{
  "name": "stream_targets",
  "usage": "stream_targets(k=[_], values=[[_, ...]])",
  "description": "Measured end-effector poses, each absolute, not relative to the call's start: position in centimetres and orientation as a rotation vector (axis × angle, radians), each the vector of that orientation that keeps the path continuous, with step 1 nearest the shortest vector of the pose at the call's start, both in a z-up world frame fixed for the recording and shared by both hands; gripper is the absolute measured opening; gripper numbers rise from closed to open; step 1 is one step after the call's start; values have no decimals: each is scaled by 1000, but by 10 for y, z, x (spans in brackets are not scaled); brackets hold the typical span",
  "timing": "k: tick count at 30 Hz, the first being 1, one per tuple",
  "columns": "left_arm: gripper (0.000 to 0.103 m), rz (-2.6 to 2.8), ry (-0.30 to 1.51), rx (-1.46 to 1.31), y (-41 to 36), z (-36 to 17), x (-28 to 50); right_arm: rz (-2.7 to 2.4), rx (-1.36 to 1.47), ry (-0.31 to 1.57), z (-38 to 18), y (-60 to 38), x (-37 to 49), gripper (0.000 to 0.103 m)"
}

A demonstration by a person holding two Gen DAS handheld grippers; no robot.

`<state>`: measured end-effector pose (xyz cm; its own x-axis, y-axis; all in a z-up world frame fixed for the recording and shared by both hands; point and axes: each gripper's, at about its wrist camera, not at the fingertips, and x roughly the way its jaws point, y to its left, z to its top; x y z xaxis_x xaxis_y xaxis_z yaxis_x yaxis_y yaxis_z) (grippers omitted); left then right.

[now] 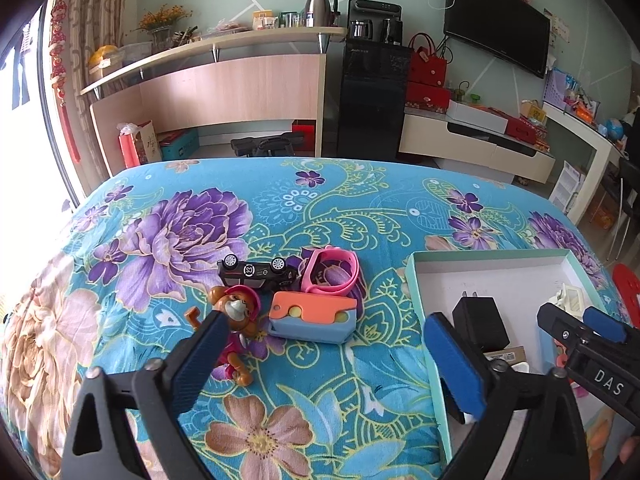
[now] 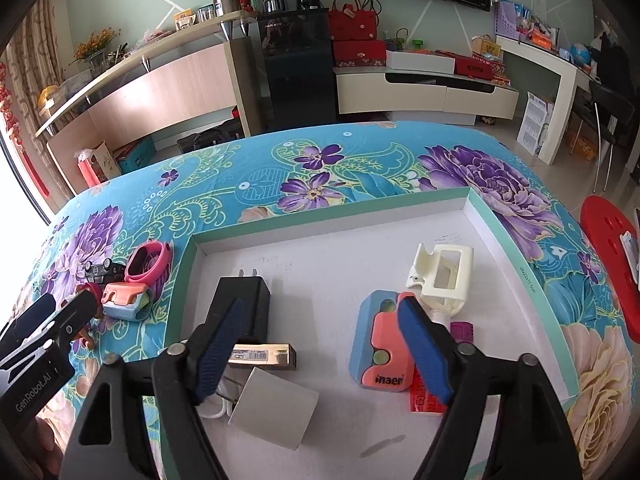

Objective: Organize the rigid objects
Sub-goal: 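Move both open tools back toward the remaining pile, then grasp the toy dog figure with the left tool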

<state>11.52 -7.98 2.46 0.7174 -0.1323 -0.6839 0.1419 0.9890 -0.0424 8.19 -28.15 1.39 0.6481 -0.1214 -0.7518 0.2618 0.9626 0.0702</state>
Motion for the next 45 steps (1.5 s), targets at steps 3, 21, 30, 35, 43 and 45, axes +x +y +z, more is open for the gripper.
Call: stream_targets(k=[3,21,30,35,43,45], values=[[103,-146,745,7,-78,25,116,-220,187,829,15,-283,82,85],[103,-63,799,-39,-60,12,125,-244,170,802,16,-281,82,101],[103,1,786,-100,-38,16,126,-196,152,762,24,-259,86,101],[103,61,787,-108,-21,18,129,-132,182,737,26,-237,96,101],[103,155,814,-133,8,25,134,-12,237,702,33,-210,117,101],[103,173,821,-149,14,27,135,-18,204,702,33,-206,119,101]])
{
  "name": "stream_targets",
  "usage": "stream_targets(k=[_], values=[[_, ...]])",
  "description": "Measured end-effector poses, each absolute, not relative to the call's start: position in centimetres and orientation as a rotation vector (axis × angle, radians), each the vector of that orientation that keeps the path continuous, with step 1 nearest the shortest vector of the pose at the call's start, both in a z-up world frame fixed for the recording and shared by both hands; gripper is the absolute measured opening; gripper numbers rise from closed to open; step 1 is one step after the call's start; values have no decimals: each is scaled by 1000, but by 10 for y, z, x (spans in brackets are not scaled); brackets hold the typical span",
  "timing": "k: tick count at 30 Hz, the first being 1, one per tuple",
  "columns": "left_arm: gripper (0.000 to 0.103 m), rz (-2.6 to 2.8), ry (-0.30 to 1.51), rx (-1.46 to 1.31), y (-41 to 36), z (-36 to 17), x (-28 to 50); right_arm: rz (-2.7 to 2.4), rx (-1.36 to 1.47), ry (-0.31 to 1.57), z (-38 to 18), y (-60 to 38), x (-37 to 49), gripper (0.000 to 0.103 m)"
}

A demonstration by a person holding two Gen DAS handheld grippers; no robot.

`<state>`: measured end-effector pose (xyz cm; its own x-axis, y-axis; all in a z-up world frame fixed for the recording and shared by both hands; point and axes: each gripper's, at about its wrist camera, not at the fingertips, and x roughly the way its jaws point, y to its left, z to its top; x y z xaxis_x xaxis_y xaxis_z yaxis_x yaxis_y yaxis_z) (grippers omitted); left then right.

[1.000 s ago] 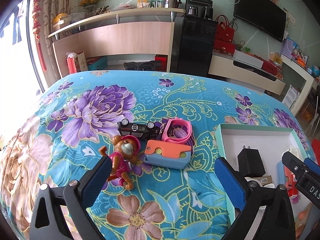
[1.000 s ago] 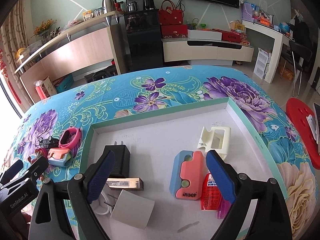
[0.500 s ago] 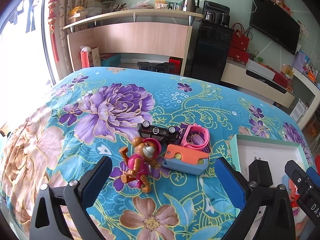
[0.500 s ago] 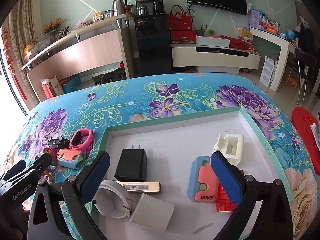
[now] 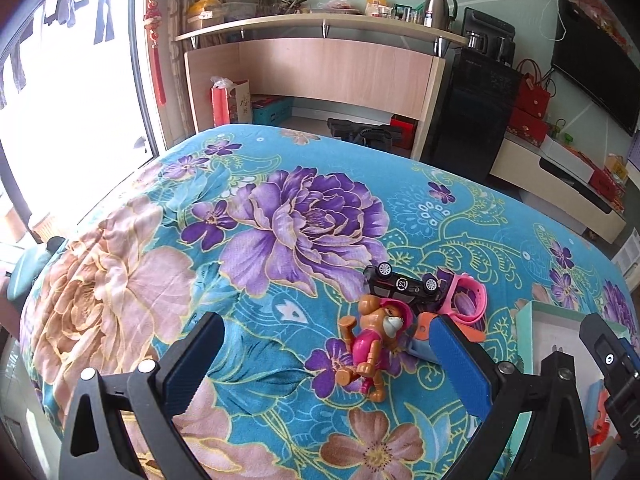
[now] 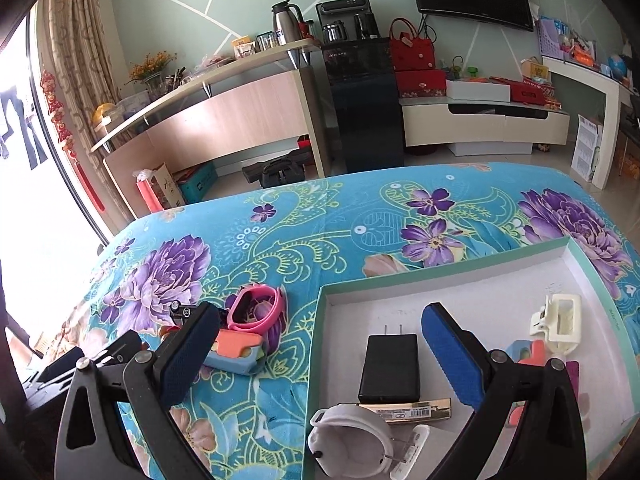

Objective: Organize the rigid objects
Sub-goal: 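Grasp the toy dog figure with the left tool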

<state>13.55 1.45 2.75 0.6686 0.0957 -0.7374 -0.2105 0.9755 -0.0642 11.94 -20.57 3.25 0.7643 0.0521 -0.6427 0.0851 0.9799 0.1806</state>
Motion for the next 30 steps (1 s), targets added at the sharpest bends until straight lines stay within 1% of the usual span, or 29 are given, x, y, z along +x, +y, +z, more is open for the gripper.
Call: stream_targets(k=[3,8,12,21,30], values=[[103,193,833,-155,22,32,138,-44,179,706,30,-206,123,101],[103,205,861,-153,30,34,148,-57,256,706,26,-217,128,101],[103,212,886,-157,33,29,161,-69,259,710,23,-212,131,101],[103,114,974,-148,23,-6,169,-40,186,725,20,-183,138,101],[103,44,1033,-122,14,-27,177,-32,92,762,12,-169,136,101]])
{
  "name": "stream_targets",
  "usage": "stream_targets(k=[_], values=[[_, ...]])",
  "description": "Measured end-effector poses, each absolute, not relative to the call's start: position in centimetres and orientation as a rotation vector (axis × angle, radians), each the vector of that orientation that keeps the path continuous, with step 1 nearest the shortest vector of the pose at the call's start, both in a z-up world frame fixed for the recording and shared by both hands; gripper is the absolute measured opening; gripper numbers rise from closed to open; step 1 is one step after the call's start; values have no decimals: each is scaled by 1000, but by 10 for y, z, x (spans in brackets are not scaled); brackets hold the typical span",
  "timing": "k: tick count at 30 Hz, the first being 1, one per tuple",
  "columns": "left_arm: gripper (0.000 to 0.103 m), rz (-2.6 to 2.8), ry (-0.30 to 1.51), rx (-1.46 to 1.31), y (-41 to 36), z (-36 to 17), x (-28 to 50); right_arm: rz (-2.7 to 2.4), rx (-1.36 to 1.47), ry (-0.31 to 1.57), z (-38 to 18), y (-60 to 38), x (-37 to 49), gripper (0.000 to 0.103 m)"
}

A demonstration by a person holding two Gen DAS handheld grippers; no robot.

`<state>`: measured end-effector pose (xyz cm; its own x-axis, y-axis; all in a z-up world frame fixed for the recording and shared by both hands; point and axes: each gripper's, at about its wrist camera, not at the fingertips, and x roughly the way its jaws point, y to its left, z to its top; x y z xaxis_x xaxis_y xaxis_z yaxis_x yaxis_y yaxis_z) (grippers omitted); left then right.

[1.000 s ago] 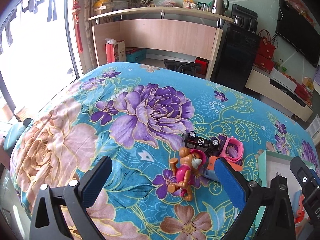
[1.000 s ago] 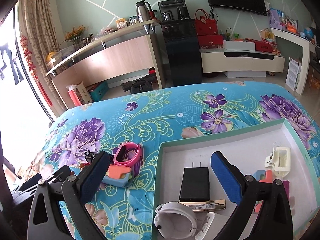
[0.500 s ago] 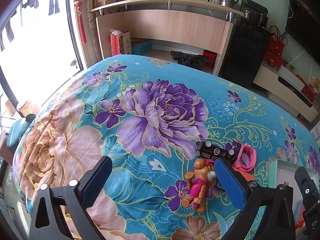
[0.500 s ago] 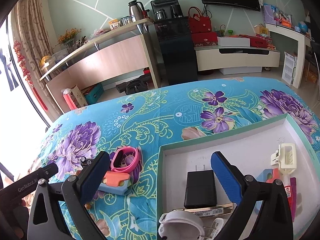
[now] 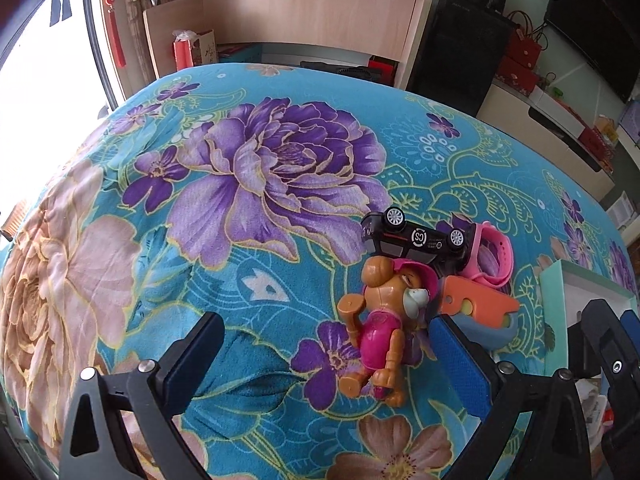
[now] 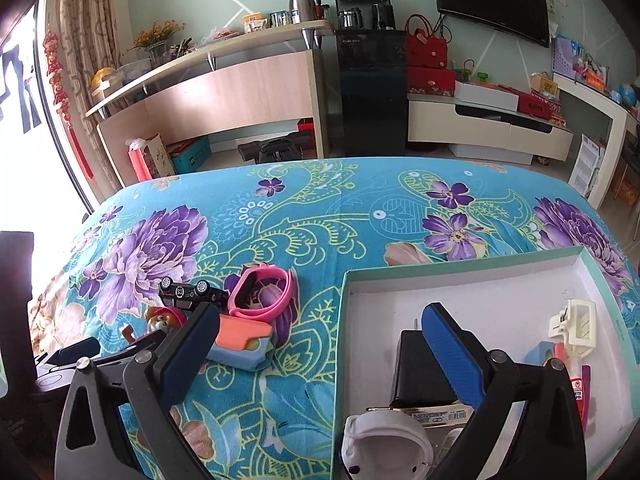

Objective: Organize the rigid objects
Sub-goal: 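Grasp the toy dog figure with the left tool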

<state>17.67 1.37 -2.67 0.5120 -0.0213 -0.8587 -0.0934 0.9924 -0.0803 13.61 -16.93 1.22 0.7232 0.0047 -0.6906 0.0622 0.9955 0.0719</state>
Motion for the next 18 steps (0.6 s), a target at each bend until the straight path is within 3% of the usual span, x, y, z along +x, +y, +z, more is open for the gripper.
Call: stream_targets(k=[18], values=[[99,9,1050,-90,16,-39,186,12,94,802,17,-155,158,101]])
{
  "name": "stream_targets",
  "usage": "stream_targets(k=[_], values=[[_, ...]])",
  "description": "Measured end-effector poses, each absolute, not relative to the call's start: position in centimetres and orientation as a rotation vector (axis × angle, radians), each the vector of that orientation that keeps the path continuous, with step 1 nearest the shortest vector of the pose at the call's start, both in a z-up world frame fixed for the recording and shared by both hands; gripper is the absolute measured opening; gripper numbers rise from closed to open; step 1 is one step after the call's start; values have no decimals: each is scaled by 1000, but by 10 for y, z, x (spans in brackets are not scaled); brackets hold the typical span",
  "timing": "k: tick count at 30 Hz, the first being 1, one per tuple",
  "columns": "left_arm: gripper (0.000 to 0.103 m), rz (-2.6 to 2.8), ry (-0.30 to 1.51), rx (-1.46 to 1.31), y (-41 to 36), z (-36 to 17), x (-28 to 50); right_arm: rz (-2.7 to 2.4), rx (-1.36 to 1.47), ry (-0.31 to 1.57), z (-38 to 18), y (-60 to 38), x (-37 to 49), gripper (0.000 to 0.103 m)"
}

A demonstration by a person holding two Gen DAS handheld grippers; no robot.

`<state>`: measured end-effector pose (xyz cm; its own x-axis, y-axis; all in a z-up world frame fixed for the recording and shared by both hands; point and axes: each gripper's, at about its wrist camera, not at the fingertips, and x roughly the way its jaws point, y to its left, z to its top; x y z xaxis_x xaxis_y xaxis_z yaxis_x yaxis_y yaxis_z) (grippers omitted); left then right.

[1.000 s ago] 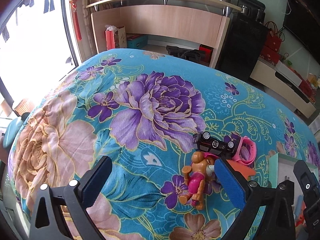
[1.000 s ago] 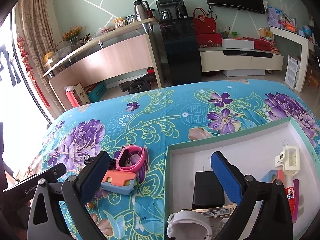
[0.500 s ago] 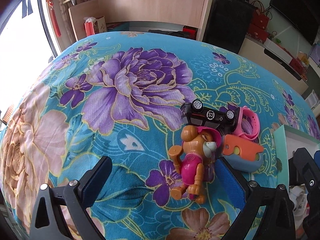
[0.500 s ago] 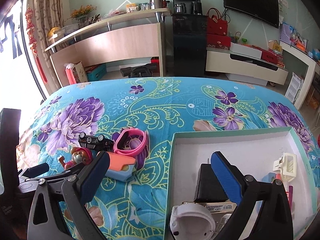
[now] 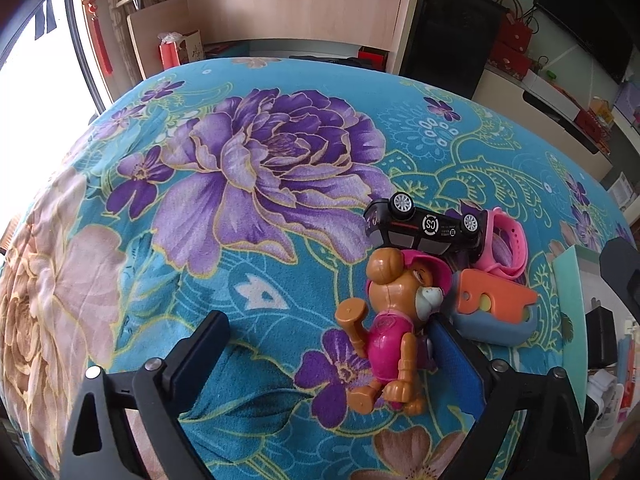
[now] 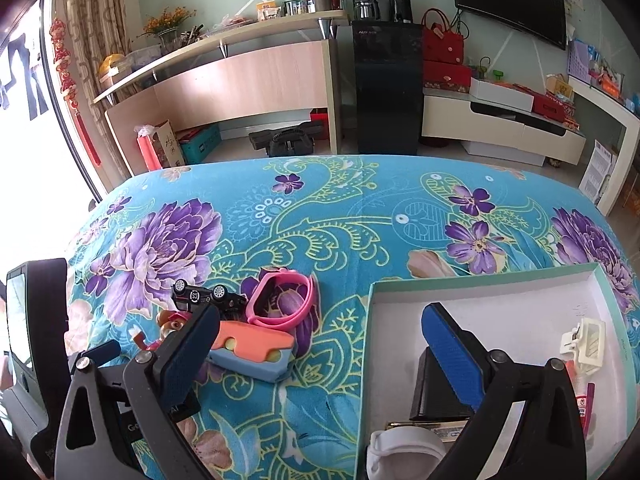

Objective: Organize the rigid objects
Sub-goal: 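Grasp the toy dog figure with the left tool, then hold the toy dog in the left tool while the right tool grasps the orange-blue case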

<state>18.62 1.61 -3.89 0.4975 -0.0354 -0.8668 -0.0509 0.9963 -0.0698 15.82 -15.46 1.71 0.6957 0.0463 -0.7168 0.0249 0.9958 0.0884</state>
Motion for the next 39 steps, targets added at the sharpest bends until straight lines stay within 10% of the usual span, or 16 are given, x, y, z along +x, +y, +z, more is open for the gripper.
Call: stream_targets(k=[20,39], values=[[57,18,1034,-109,22,-37,184,40,132,826,-1,-153,166,101],[55,174,983,-286,79,-27,172,131,56,841,-9,-120,165,101]])
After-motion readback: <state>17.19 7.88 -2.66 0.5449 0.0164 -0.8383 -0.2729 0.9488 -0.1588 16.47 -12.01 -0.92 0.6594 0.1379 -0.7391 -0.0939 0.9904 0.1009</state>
